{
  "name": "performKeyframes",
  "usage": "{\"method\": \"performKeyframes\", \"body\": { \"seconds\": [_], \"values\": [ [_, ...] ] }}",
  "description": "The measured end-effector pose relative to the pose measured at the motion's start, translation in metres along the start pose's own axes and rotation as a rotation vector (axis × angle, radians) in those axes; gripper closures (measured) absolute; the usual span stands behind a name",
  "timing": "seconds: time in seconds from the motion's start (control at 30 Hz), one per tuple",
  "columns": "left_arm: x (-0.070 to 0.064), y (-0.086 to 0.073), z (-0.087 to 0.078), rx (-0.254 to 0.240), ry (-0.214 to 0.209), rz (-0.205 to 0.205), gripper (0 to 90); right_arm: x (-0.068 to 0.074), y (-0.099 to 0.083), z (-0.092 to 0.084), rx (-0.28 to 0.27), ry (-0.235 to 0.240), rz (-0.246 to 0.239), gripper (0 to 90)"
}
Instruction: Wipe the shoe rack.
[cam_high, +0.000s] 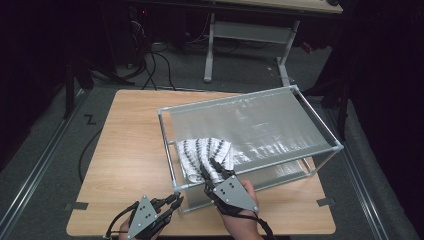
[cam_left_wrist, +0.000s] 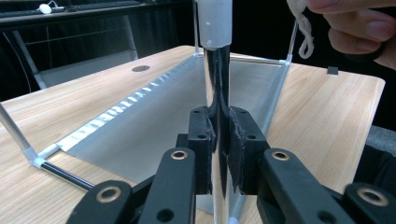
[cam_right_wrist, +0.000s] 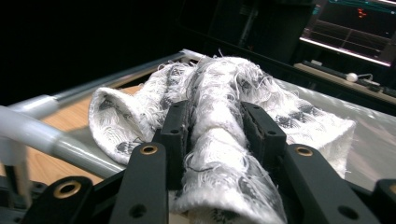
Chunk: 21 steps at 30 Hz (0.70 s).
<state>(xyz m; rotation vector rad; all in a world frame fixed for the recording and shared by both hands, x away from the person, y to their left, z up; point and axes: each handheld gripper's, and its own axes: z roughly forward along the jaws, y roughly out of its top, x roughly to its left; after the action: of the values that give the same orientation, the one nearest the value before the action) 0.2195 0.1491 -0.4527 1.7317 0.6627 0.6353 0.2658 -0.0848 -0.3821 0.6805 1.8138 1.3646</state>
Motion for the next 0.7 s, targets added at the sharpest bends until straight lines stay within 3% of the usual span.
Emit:
{"method": "performKeyframes", "body": {
  "seconds": [0.1, 0.3, 0.33, 0.37, 0.4, 0.47, 0.57, 0.7],
  "values": [
    [0.000, 0.000, 0.000, 0.001, 0.000, 0.003, 80.2, -0.007, -0.002, -0.002, 0.002, -0.008, 0.009, 64.5],
    [0.001, 0.000, -0.001, 0.002, -0.003, 0.002, 80.2, -0.032, -0.010, -0.011, 0.013, -0.047, 0.040, 64.0],
    [0.001, 0.000, -0.001, 0.001, 0.000, 0.002, 80.1, -0.042, -0.013, -0.015, 0.015, -0.063, 0.051, 63.7],
    [0.002, 0.000, -0.002, 0.001, 0.002, 0.003, 80.1, -0.042, -0.013, -0.015, 0.015, -0.063, 0.051, 63.7],
    [0.003, -0.001, -0.004, 0.005, 0.009, 0.010, 80.1, -0.054, -0.016, -0.019, 0.023, -0.088, 0.058, 63.6],
    [0.005, -0.001, -0.005, 0.006, 0.014, 0.008, 80.0, -0.058, -0.018, -0.021, 0.022, -0.097, 0.060, 63.5],
    [0.009, -0.003, -0.009, 0.000, 0.030, 0.000, 80.1, -0.079, -0.025, -0.030, 0.026, -0.143, 0.081, 63.3],
    [0.014, -0.006, -0.014, -0.001, 0.058, -0.002, 80.0, -0.094, -0.030, -0.037, 0.034, -0.183, 0.086, 63.2]
  ]
}}
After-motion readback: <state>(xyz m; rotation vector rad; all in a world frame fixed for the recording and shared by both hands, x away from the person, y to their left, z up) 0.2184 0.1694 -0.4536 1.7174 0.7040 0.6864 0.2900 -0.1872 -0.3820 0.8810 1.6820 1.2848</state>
